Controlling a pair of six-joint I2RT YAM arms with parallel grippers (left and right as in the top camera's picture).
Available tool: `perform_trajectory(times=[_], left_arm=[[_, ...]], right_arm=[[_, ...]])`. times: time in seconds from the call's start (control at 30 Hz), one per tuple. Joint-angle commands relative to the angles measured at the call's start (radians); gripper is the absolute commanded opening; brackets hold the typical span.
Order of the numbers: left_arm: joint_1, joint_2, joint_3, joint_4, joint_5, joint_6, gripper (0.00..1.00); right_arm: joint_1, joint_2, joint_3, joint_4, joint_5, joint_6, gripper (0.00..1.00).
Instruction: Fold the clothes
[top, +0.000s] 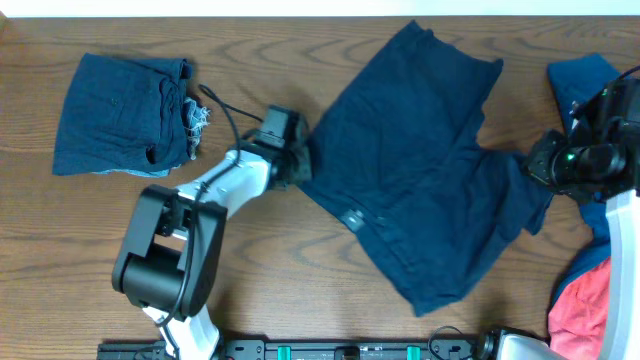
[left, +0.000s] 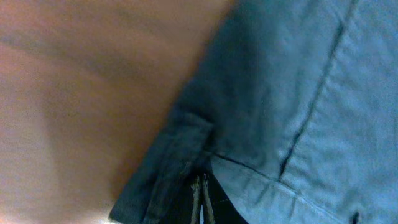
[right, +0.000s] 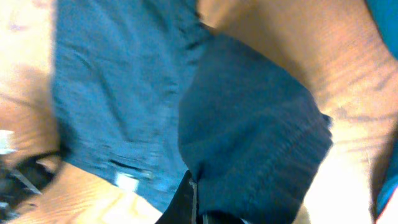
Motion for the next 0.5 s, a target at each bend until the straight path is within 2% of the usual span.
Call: perform_trajectory(times=[0.0,0.17,0.27,0.3,0.37,0.4,0.47], left_arm=[[0.122,0.071,0.006,0.043,-0.163,-0.002,0.06],[0.207,0.071,0.138,0.112,-0.077,0.042,0.06],[0.208,0.071,0.255,0.085,-0.068,0.13,0.06],[0.207,0.071,0.301,0.048,-0.069,0.159,0.06],[0.207,0.07,0.389,-0.068,-0.068,0.197,0.06],[0.207,0.069,0.429,-0.138,-0.068,0.213,0.06],[0.207,0.066,0.512,-0.313,-0.067,0.229,0.06]], right_arm=[[-0.002,0.027,-0.033,0.0,0.051,0.002,0.01],[0.0,0.052,-0.079,0.011,0.061,0.002,0.01],[0.005,0.054,-0.12,0.028,0.06,0.002,0.05],[0.006,0.054,-0.136,0.034,0.06,0.002,0.12],[0.007,0.054,-0.167,0.04,0.061,0.002,0.45],[0.007,0.054,-0.181,0.042,0.062,0.002,0.54],[0.006,0.054,-0.206,0.049,0.087,-0.004,0.62]])
